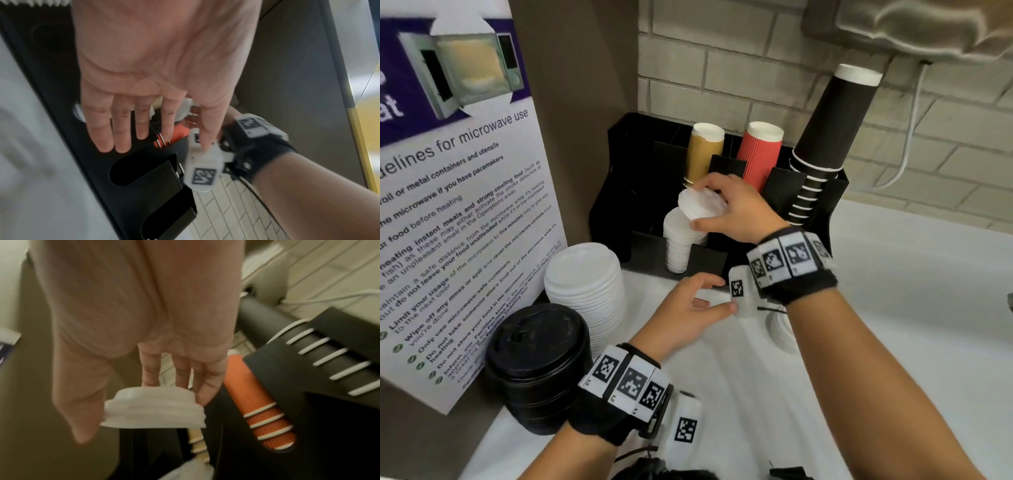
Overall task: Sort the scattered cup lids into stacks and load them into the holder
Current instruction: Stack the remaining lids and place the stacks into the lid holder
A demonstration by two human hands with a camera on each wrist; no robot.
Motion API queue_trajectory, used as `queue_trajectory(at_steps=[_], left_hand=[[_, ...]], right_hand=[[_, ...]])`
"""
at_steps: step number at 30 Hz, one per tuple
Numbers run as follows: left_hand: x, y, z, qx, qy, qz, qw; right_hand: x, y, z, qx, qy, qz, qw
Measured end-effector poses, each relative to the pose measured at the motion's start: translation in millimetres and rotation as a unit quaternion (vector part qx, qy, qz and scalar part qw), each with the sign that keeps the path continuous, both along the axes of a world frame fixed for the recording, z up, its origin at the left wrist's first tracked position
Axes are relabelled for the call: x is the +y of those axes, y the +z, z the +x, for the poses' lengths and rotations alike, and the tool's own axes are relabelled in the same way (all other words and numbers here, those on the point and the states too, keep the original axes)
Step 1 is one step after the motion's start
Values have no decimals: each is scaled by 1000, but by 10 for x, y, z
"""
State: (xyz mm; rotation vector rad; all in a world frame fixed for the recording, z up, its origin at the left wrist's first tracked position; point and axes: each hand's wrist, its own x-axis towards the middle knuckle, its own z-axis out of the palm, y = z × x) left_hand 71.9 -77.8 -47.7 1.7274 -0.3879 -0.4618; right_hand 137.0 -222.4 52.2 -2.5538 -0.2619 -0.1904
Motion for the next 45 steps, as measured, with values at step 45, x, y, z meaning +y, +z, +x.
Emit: queue_trajectory(at_steps=[45], left_hand=[[-6, 40, 0, 2, 19, 9, 1000]], right_hand=[[-942, -826, -1188, 316, -298, -28, 900]])
